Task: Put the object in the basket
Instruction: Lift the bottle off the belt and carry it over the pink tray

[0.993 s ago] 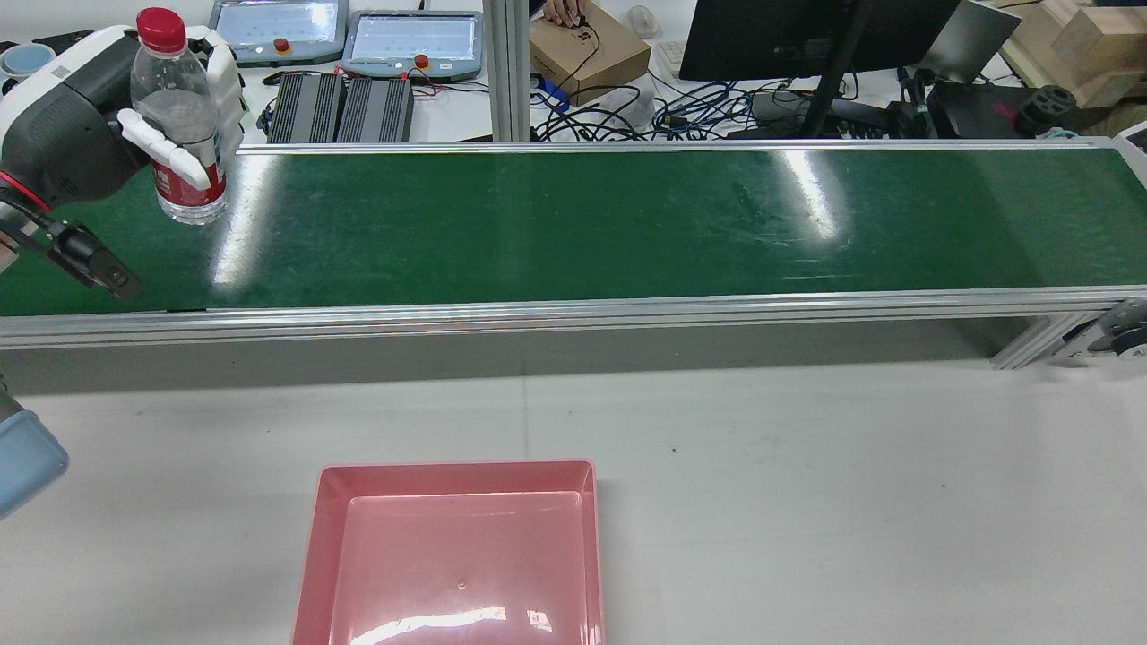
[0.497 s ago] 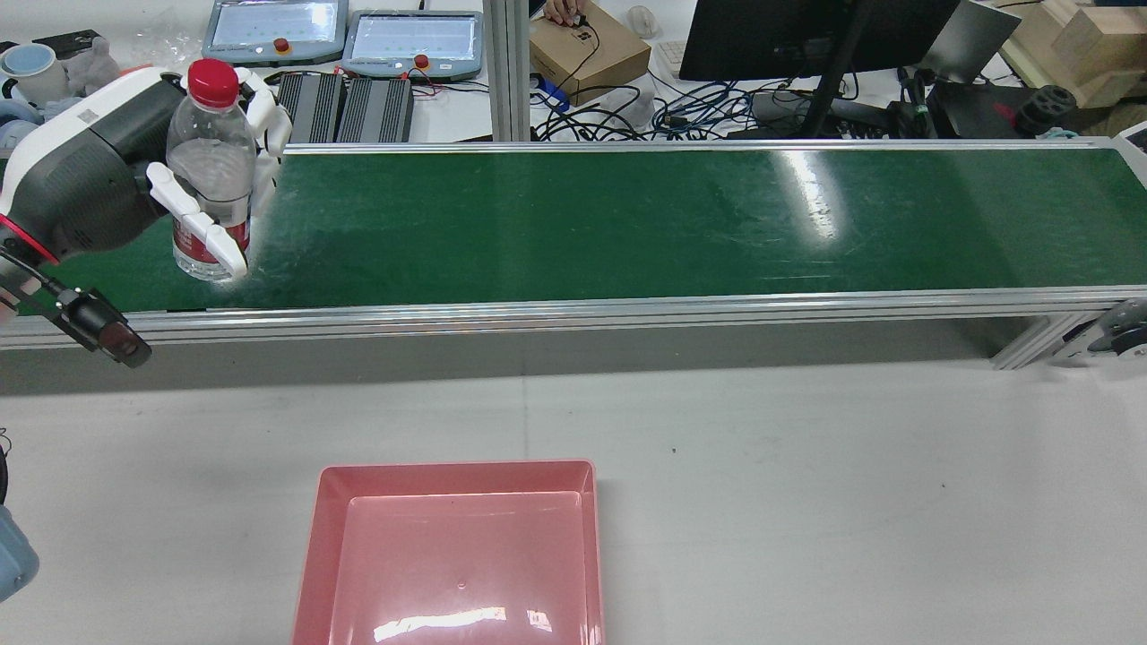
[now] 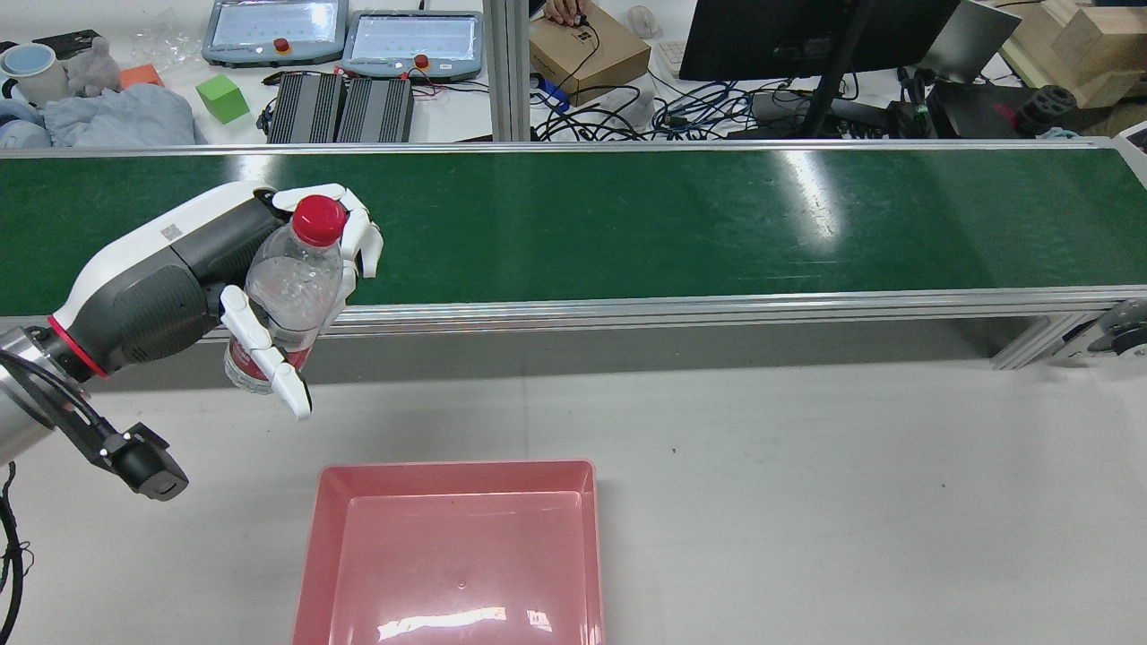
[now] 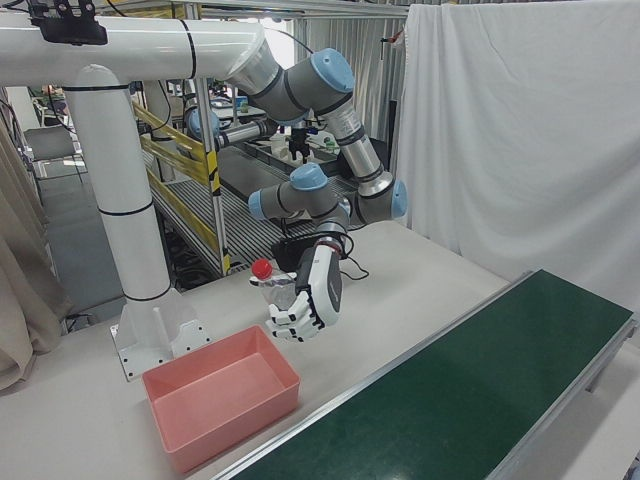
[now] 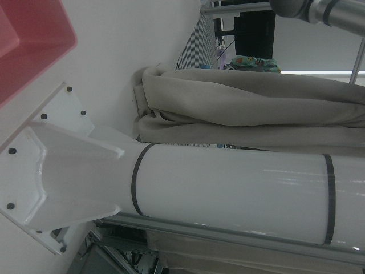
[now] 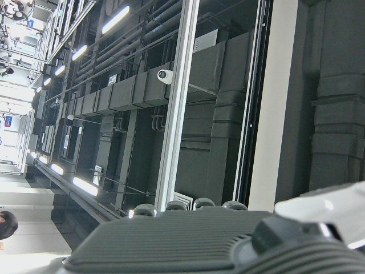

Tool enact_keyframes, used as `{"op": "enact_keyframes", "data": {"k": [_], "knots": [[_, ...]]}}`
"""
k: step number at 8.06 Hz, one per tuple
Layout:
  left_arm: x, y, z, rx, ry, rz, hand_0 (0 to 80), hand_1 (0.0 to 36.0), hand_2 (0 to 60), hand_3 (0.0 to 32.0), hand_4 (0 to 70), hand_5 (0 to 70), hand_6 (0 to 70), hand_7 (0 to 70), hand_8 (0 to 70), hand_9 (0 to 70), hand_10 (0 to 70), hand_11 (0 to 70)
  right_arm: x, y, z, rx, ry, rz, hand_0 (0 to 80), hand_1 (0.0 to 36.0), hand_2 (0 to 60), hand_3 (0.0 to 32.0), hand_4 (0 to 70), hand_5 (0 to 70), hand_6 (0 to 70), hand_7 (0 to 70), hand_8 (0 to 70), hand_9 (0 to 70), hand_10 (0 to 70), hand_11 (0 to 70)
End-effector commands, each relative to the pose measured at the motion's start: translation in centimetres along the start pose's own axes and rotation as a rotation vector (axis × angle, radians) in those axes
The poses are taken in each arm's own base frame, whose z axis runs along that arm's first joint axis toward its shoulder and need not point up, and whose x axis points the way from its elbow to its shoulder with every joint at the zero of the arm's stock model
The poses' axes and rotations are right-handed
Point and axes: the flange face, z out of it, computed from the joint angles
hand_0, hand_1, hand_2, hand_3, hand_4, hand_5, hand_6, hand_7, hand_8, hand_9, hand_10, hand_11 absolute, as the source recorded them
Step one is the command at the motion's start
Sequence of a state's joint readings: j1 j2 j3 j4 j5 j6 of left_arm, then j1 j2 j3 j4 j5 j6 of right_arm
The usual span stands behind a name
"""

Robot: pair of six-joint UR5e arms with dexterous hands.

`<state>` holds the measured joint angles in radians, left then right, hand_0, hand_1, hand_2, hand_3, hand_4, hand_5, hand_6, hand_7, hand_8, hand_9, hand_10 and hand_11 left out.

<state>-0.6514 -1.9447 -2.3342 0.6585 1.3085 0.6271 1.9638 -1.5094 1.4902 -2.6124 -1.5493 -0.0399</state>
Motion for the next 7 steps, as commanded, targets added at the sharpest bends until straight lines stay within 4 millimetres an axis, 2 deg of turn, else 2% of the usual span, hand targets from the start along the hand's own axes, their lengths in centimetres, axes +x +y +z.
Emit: {"op": "enact_keyframes", "data": {"k": [1, 3, 4, 5, 6, 7], "knots": [[-4.9, 5.0, -1.7, -0.033, -0.067, -0.046, 80.0, 9.5, 0.0, 0.0, 30.3, 69.1, 37.4, 51.4, 66.6, 70.0, 52.2, 70.0, 0.0, 0.0, 0.0, -0.001, 0.0, 0.0, 0.0, 0.0, 0.0, 0.0, 0.0, 0.0, 0.0, 0.0, 0.0, 0.0, 0.0, 0.0], [-8.4, 7.5, -2.1, -0.025, -0.071, -0.066, 79.7, 9.4, 0.0, 0.0, 29.6, 69.7, 36.4, 50.6, 65.5, 70.0, 51.3, 70.0, 0.0, 0.0, 0.0, 0.001, 0.0, 0.0, 0.0, 0.0, 0.0, 0.0, 0.0, 0.0, 0.0, 0.0, 0.0, 0.0, 0.0, 0.0], [-9.0, 7.7, -2.2, -0.014, -0.045, -0.082, 77.7, 9.3, 0.0, 0.0, 29.3, 69.5, 36.2, 50.3, 64.9, 70.0, 51.1, 70.0, 0.0, 0.0, 0.0, -0.001, 0.0, 0.0, 0.0, 0.0, 0.0, 0.0, 0.0, 0.0, 0.0, 0.0, 0.0, 0.0, 0.0, 0.0], [-9.1, 7.8, -2.2, -0.016, -0.044, -0.085, 71.2, 8.3, 0.0, 0.0, 28.3, 68.0, 36.1, 50.3, 64.3, 70.0, 50.9, 70.0, -0.1, 0.0, 0.0, 0.001, -0.001, -0.001, 0.0, 0.0, 0.0, 0.0, 0.0, 0.0, 0.0, 0.0, 0.0, 0.0, 0.0, 0.0], [-9.1, 7.7, -2.2, -0.011, -0.036, -0.088, 66.8, 7.6, 0.0, 0.0, 26.6, 67.3, 34.7, 48.4, 62.5, 70.0, 49.5, 70.0, 0.0, 0.0, 0.0, -0.001, 0.0, 0.0, 0.0, 0.0, 0.0, 0.0, 0.0, 0.0, 0.0, 0.0, 0.0, 0.0, 0.0, 0.0], [-9.1, 7.8, -2.1, -0.02, -0.027, -0.096, 65.9, 7.1, 0.0, 0.0, 24.4, 65.6, 30.6, 43.8, 58.7, 70.0, 46.6, 66.4, 0.0, 0.0, 0.0, 0.001, 0.0, 0.0, 0.0, 0.0, 0.0, 0.0, 0.0, 0.0, 0.0, 0.0, 0.0, 0.0, 0.0, 0.0]]}}
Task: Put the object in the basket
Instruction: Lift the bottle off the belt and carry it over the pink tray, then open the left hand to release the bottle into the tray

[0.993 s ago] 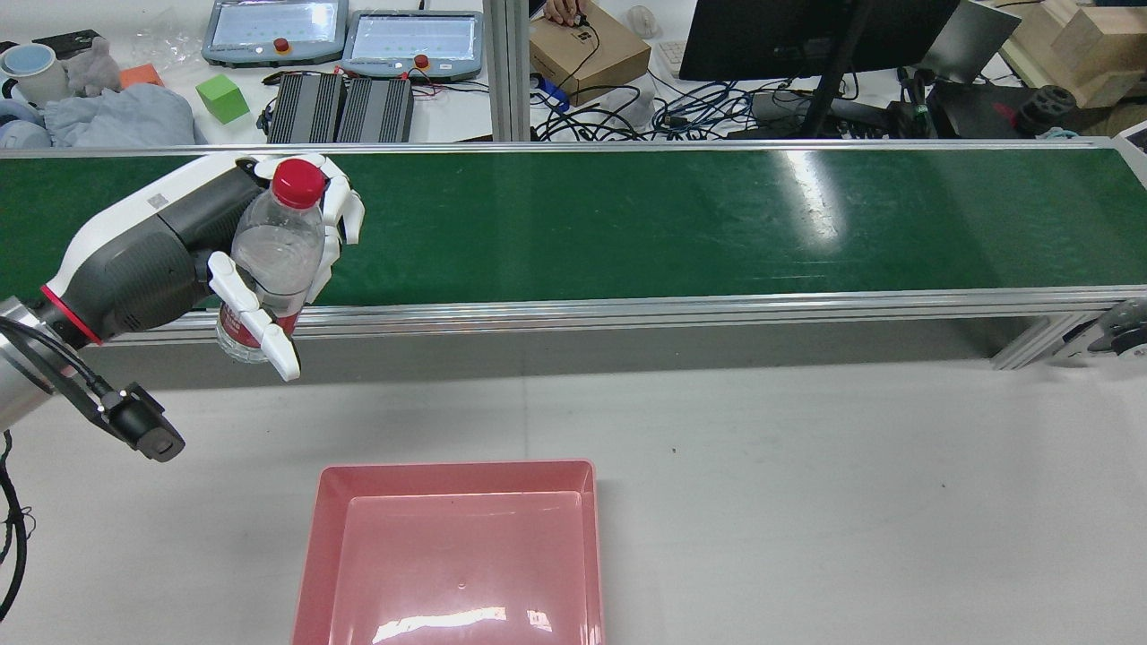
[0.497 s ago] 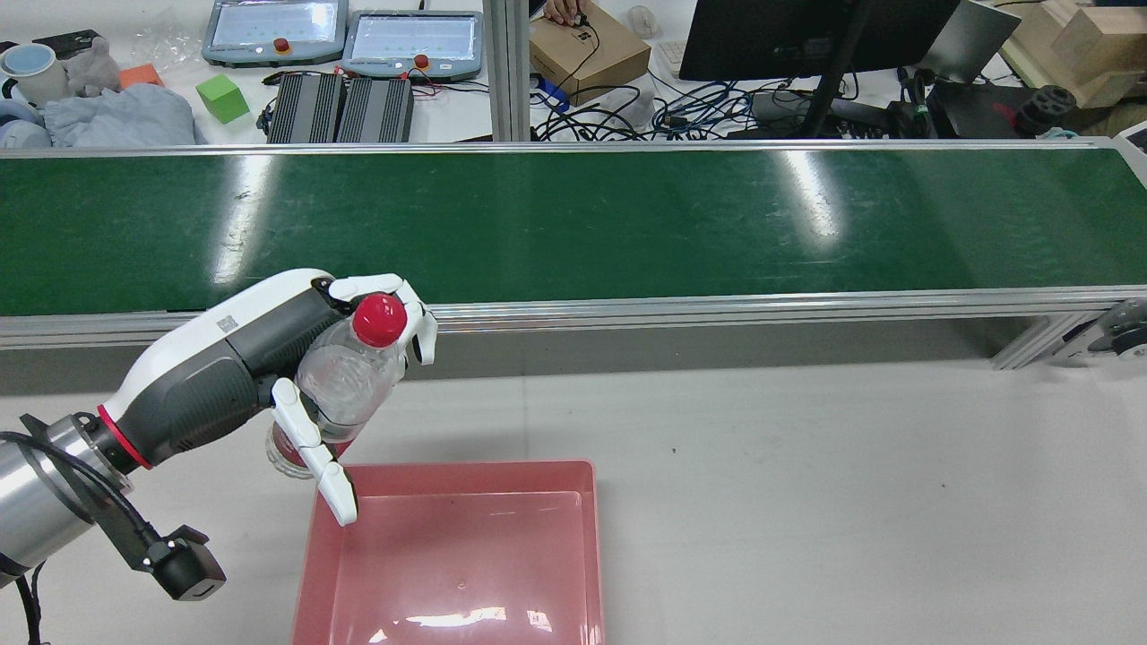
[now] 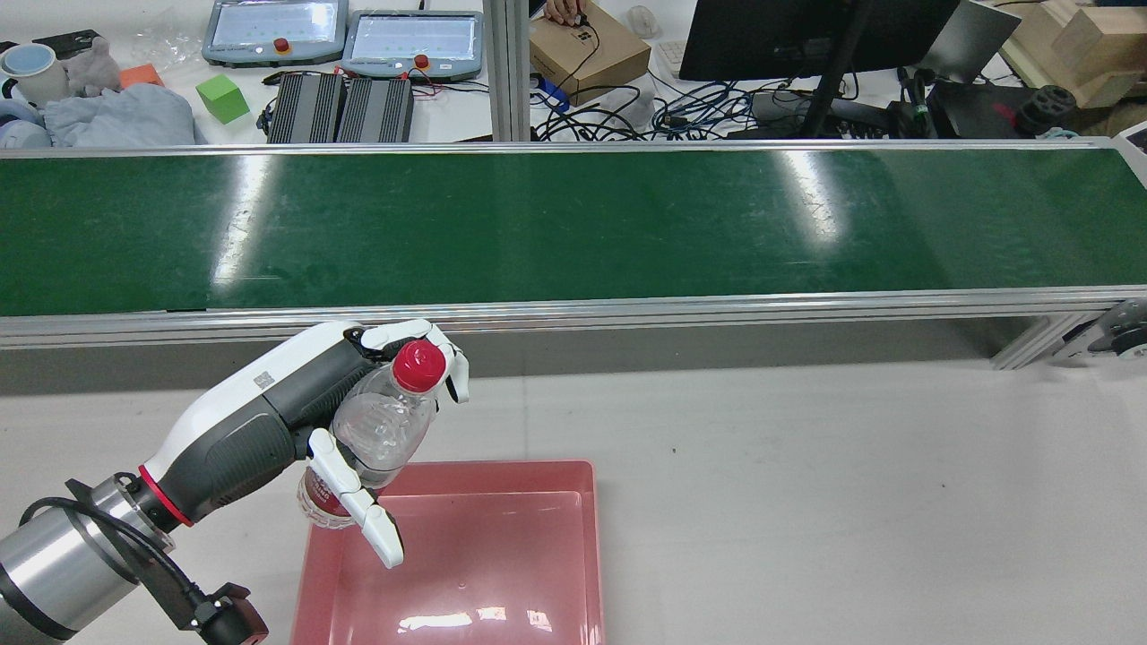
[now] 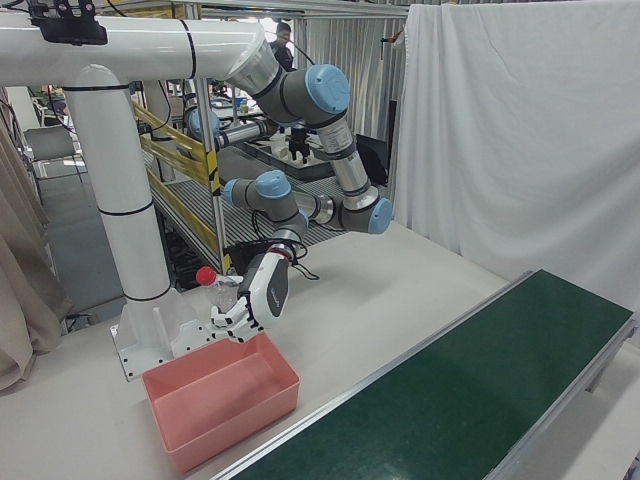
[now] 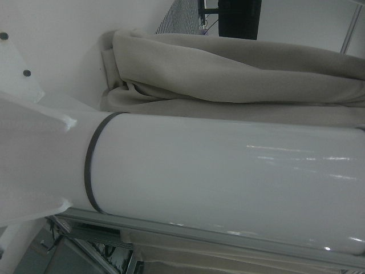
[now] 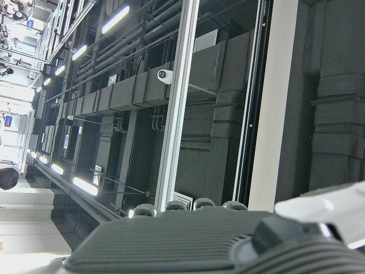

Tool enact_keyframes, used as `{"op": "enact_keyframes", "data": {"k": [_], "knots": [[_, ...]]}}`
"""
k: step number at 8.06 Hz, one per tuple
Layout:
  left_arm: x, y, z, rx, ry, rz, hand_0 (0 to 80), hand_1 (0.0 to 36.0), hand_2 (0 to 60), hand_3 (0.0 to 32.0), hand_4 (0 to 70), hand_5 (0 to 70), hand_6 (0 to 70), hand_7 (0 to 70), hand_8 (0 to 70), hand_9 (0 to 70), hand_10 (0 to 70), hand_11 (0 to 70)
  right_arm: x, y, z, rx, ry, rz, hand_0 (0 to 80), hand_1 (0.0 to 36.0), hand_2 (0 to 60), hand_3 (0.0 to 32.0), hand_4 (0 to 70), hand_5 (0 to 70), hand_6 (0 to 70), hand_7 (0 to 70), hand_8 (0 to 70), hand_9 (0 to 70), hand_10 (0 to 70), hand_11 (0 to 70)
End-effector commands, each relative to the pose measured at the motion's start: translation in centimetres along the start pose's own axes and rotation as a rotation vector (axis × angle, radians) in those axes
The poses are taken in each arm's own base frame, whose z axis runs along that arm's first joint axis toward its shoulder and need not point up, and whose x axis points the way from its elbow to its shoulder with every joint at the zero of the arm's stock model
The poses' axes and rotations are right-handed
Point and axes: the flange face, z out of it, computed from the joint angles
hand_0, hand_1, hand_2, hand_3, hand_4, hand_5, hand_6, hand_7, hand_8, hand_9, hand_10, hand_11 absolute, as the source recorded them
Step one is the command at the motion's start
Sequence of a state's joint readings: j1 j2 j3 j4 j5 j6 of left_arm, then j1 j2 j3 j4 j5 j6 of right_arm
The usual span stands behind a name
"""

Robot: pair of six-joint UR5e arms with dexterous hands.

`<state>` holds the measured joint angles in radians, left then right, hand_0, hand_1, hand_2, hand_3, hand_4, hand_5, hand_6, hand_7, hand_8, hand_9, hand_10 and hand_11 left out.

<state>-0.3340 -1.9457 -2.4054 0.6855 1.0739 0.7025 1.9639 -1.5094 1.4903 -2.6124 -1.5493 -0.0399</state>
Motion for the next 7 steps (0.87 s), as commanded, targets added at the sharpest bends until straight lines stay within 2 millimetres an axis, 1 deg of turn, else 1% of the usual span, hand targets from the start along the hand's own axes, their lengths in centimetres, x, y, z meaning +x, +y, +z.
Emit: {"op": "enact_keyframes", "data": {"k": [1, 2, 3, 4, 5, 7], "knots": [[-0.8, 0.6, -0.1, -0.013, 0.005, -0.022, 62.3, 5.7, 0.0, 0.0, 19.8, 62.1, 23.3, 35.9, 50.4, 62.3, 43.0, 61.1, 0.0, 0.0, 0.0, 0.001, 0.0, 0.0, 0.0, 0.0, 0.0, 0.0, 0.0, 0.0, 0.0, 0.0, 0.0, 0.0, 0.0, 0.0], [-1.0, 0.6, -0.2, -0.009, -0.004, -0.02, 55.1, 1.6, 0.0, 0.0, 14.6, 57.0, 15.0, 24.3, 37.4, 44.6, 35.4, 50.6, -0.1, 0.0, 0.0, -0.001, -0.001, -0.001, 0.0, 0.0, 0.0, 0.0, 0.0, 0.0, 0.0, 0.0, 0.0, 0.0, 0.0, 0.0], [-0.9, 0.5, -0.3, -0.004, -0.005, -0.017, 51.6, 0.0, 0.0, 0.0, 10.4, 51.6, 10.4, 15.0, 24.9, 27.3, 28.7, 41.8, 0.0, 0.0, 0.0, 0.001, 0.0, 0.0, 0.0, 0.0, 0.0, 0.0, 0.0, 0.0, 0.0, 0.0, 0.0, 0.0, 0.0, 0.0], [-0.8, 0.3, -0.4, 0.008, -0.011, -0.009, 49.6, 0.0, 0.0, 0.6, 5.3, 50.5, 7.9, 8.9, 20.8, 21.8, 23.6, 34.4, 0.0, 0.0, 0.0, 0.001, 0.0, 0.0, 0.0, 0.0, 0.0, 0.0, 0.0, 0.0, 0.0, 0.0, 0.0, 0.0, 0.0, 0.0], [-0.6, 0.2, -0.7, 0.019, -0.021, -0.001, 48.3, 0.0, 0.0, 1.0, 4.2, 48.3, 7.2, 6.1, 20.2, 20.8, 21.3, 31.0, 0.0, 0.0, 0.0, 0.001, 0.0, 0.0, 0.0, 0.0, 0.0, 0.0, 0.0, 0.0, 0.0, 0.0, 0.0, 0.0, 0.0, 0.0], [0.0, -0.3, -1.6, 0.027, -0.021, 0.006, 47.0, 0.0, 0.0, 1.2, 3.5, 46.9, 6.7, 4.8, 19.3, 19.9, 20.0, 29.0, -0.1, 0.0, 0.0, 0.001, -0.001, -0.001, 0.0, 0.0, 0.0, 0.0, 0.0, 0.0, 0.0, 0.0, 0.0, 0.0, 0.0, 0.0]]}}
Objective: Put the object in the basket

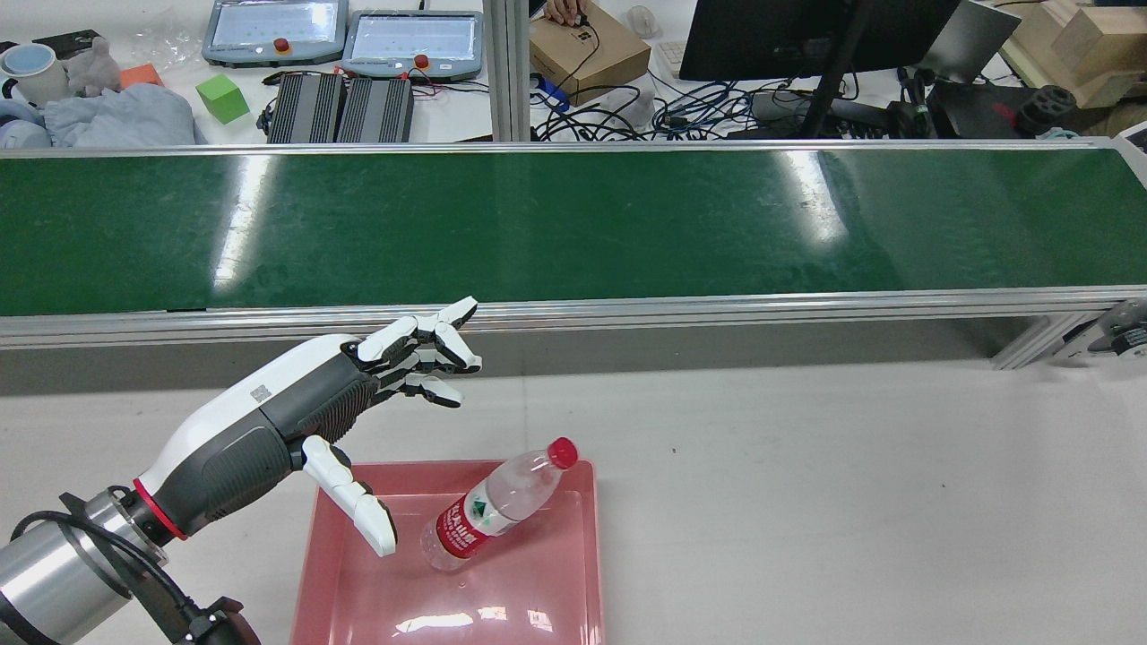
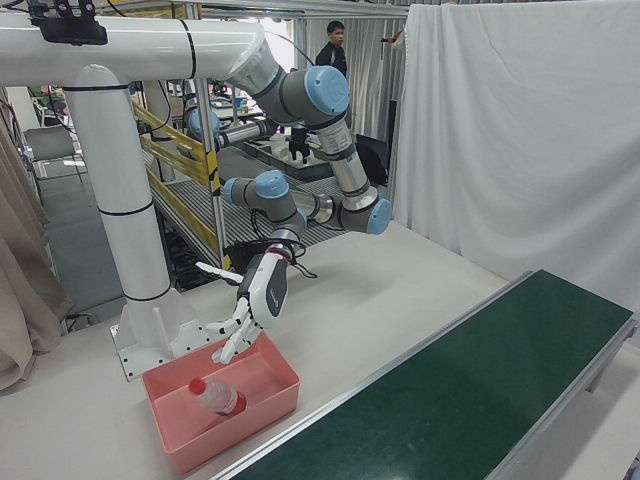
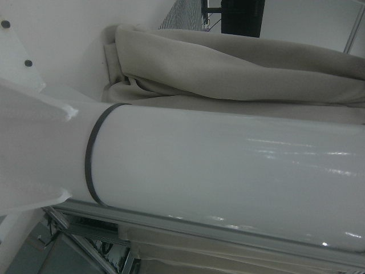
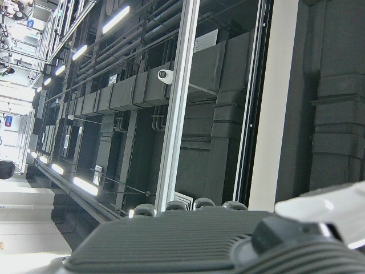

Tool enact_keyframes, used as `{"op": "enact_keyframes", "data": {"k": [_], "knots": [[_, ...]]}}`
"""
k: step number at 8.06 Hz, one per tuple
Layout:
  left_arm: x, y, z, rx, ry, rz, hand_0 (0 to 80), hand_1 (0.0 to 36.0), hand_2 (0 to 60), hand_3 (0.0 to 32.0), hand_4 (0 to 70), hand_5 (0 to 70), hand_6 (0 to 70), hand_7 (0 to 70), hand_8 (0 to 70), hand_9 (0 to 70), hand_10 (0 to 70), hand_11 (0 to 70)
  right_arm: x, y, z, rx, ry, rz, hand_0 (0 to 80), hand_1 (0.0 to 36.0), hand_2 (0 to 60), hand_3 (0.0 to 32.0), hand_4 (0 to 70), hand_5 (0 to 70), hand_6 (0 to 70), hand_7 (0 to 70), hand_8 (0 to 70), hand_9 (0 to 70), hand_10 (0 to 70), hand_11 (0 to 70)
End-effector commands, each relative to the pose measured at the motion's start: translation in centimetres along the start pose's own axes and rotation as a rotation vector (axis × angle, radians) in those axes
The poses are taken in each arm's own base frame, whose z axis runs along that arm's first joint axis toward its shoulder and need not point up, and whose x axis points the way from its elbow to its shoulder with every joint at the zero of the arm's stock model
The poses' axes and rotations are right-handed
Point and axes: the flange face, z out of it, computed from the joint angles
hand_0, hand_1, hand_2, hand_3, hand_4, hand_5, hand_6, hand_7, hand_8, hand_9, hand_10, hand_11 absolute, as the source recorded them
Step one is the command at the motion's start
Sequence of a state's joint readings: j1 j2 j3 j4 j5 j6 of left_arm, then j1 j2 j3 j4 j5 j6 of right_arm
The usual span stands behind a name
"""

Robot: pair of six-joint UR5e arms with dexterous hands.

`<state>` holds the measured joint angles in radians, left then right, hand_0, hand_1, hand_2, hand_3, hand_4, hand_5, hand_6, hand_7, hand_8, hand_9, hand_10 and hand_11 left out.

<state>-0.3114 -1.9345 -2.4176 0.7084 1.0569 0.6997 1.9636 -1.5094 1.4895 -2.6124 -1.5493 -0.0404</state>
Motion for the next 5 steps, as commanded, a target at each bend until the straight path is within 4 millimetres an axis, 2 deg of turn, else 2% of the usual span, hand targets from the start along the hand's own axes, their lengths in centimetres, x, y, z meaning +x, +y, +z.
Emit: {"op": "enact_keyframes", "data": {"k": [1, 3, 4, 5], "knots": [[0.5, -0.5, -0.9, 0.011, -0.002, 0.008, 45.6, 0.0, 0.0, 1.6, 3.6, 45.7, 6.4, 4.5, 18.3, 18.6, 18.7, 26.9, 0.0, 0.0, 0.0, 0.0, 0.0, 0.001, 0.0, 0.0, 0.0, 0.0, 0.0, 0.0, 0.0, 0.0, 0.0, 0.0, 0.0, 0.0], [0.0, -0.2, -0.9, 0.003, -0.01, 0.002, 24.8, 0.0, 0.0, 9.2, 2.4, 33.9, 5.4, 2.6, 13.3, 11.9, 12.8, 17.7, 0.0, 0.0, 0.0, 0.0, 0.0, 0.001, 0.0, 0.0, 0.0, 0.0, 0.0, 0.0, 0.0, 0.0, 0.0, 0.0, 0.0, 0.0], [-0.4, -0.4, -0.8, 0.001, -0.011, 0.0, 28.2, 0.0, 0.0, 11.0, 3.1, 28.6, 5.3, 2.0, 11.6, 9.3, 13.0, 18.0, 0.0, 0.0, 0.0, 0.0, 0.0, 0.001, 0.0, 0.0, 0.0, 0.0, 0.0, 0.0, 0.0, 0.0, 0.0, 0.0, 0.0, 0.0], [-1.0, -1.3, -1.3, -0.017, -0.001, -0.018, 41.9, 0.0, 0.0, 9.8, 4.7, 27.2, 6.4, 3.8, 13.2, 10.0, 14.0, 19.9, -0.1, 0.0, 0.0, 0.0, -0.001, 0.0, 0.0, 0.0, 0.0, 0.0, 0.0, 0.0, 0.0, 0.0, 0.0, 0.0, 0.0, 0.0]]}}
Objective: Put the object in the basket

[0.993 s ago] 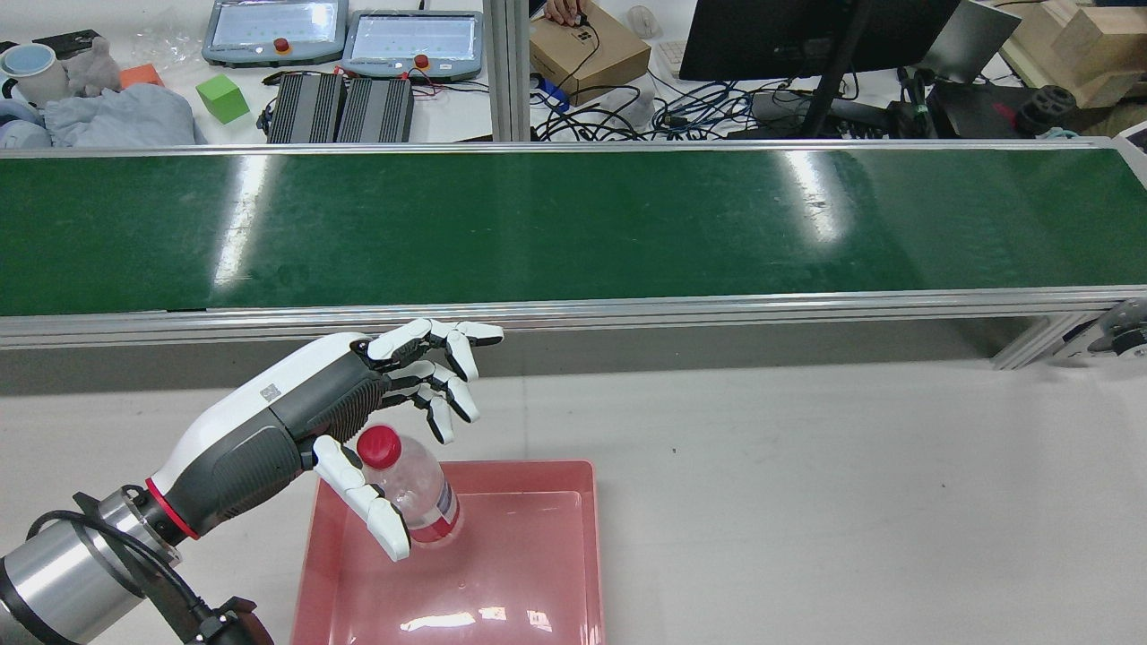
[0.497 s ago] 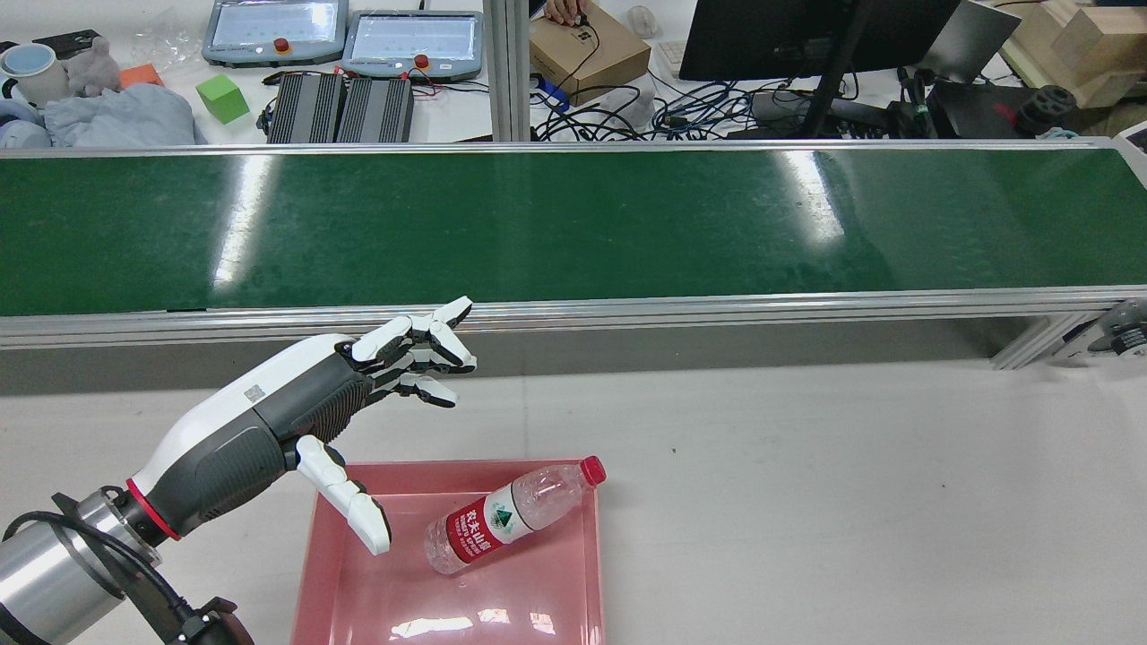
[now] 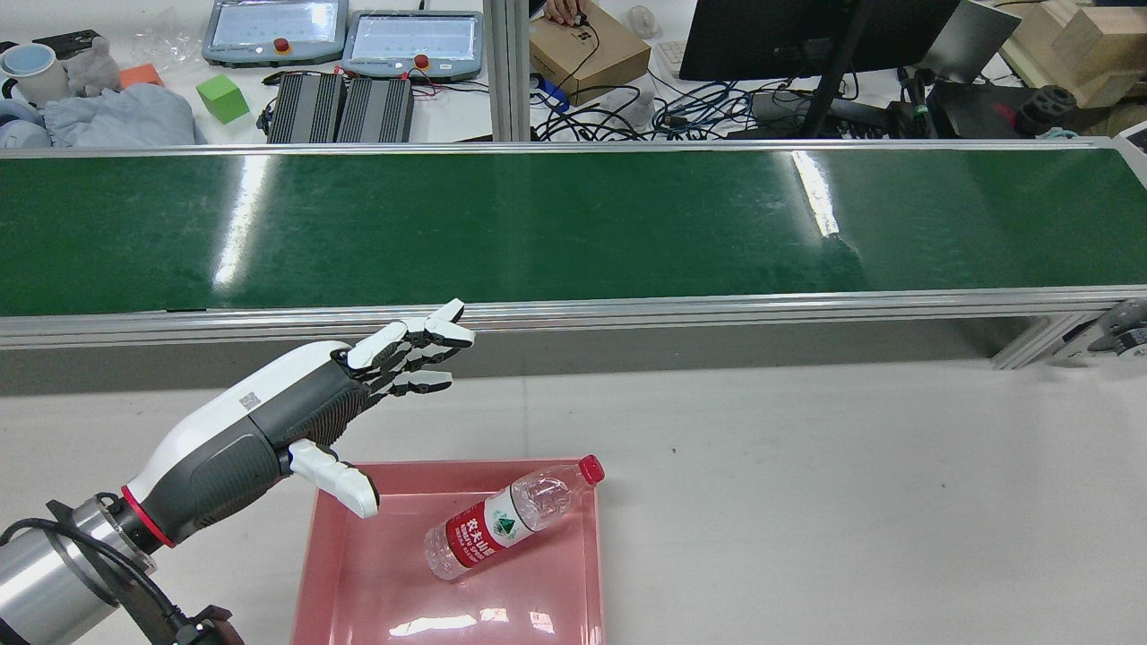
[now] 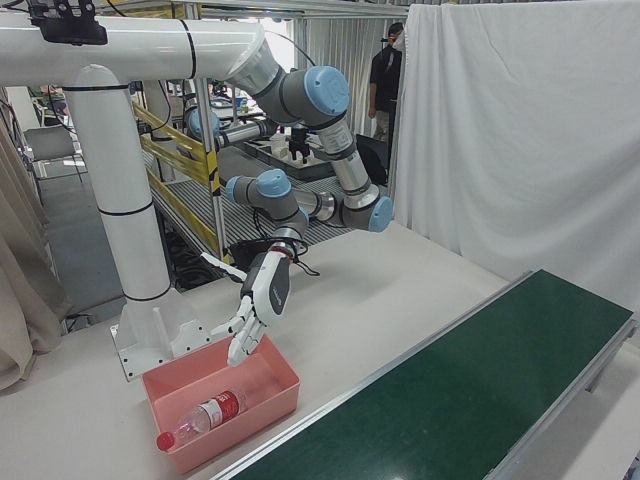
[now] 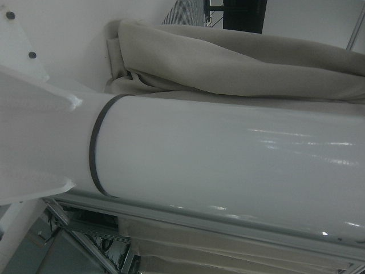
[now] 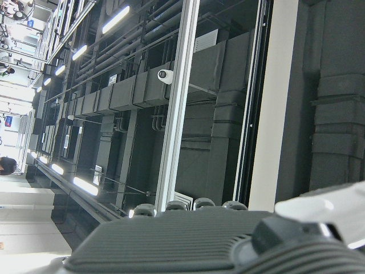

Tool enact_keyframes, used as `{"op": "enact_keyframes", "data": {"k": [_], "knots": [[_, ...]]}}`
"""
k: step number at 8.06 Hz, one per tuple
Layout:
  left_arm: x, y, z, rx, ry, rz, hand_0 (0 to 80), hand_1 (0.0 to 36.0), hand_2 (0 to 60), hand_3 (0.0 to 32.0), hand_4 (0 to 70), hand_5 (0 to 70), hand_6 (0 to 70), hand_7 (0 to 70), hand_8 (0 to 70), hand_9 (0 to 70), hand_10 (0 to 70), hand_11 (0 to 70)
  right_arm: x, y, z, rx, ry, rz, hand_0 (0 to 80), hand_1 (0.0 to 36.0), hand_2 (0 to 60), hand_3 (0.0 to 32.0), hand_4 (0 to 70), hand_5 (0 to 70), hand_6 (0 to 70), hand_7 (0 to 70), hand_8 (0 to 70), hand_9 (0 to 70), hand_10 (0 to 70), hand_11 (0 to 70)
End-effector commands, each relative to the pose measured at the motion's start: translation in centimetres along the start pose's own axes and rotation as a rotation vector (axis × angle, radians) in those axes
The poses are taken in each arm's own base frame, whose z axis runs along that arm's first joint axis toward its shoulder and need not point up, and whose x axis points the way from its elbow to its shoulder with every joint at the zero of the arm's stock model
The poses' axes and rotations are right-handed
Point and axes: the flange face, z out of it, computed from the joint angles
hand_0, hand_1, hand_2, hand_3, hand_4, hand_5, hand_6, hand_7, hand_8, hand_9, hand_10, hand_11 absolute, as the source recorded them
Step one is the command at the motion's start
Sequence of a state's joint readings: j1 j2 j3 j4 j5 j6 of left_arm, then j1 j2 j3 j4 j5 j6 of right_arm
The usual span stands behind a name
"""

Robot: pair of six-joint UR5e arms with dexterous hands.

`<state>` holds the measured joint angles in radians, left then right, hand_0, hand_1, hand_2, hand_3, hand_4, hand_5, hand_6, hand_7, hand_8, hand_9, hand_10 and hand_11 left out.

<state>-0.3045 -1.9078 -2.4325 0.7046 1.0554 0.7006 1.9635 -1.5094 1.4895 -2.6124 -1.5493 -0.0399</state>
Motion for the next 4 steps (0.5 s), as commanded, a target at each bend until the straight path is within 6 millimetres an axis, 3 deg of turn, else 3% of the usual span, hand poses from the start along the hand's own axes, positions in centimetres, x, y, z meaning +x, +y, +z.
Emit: {"op": "enact_keyframes", "data": {"k": [1, 4], "knots": [[-1.38, -1.65, -1.09, -0.03, 0.011, -0.035, 42.8, 0.0, 0.0, 9.6, 3.5, 25.7, 6.4, 4.5, 12.7, 9.7, 13.7, 19.6, 0.0, 0.0, 0.0, 0.0, 0.0, 0.0, 0.0, 0.0, 0.0, 0.0, 0.0, 0.0, 0.0, 0.0, 0.0, 0.0, 0.0, 0.0], [-1.26, -1.54, -1.16, -0.033, 0.011, -0.041, 43.0, 0.0, 0.0, 11.2, 2.5, 27.0, 5.6, 4.2, 11.7, 9.0, 11.3, 16.2, 0.0, 0.0, 0.0, 0.0, 0.0, 0.0, 0.0, 0.0, 0.0, 0.0, 0.0, 0.0, 0.0, 0.0, 0.0, 0.0, 0.0, 0.0]]}}
